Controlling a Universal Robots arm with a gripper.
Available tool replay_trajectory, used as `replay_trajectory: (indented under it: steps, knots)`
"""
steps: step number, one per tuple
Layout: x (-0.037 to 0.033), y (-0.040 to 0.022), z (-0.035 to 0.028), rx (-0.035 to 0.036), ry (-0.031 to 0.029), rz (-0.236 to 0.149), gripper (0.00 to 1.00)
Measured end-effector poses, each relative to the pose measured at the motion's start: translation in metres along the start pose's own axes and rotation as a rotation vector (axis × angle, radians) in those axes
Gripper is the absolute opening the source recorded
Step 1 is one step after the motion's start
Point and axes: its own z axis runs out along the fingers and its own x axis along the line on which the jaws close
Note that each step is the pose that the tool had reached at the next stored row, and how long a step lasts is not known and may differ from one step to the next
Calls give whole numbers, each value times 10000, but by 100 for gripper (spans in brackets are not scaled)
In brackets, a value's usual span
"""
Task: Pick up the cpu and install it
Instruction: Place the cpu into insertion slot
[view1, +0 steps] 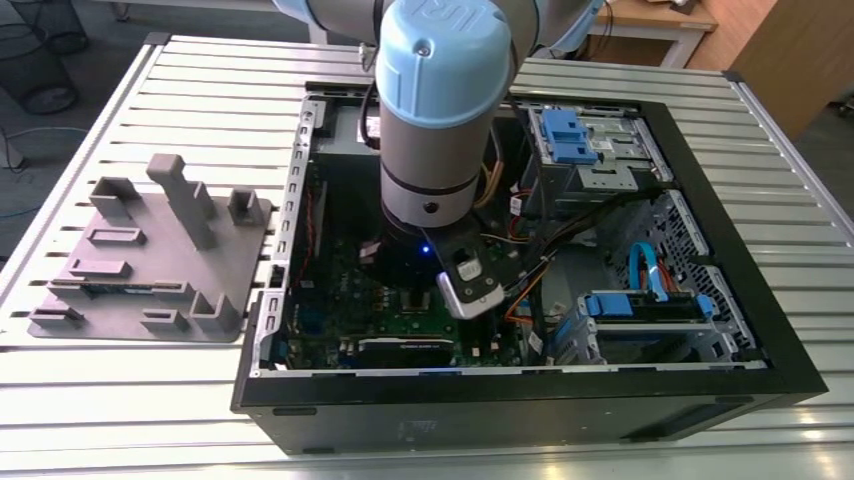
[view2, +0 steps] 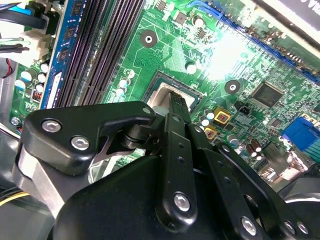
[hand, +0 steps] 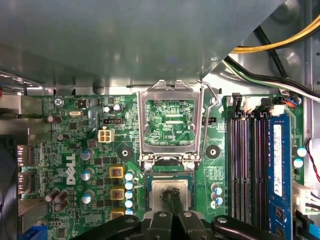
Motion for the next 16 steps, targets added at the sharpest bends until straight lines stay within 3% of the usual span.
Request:
replay_trajectory:
  steps: [16]
  knots:
    - [-1,-11,-3,3,-1,60,11]
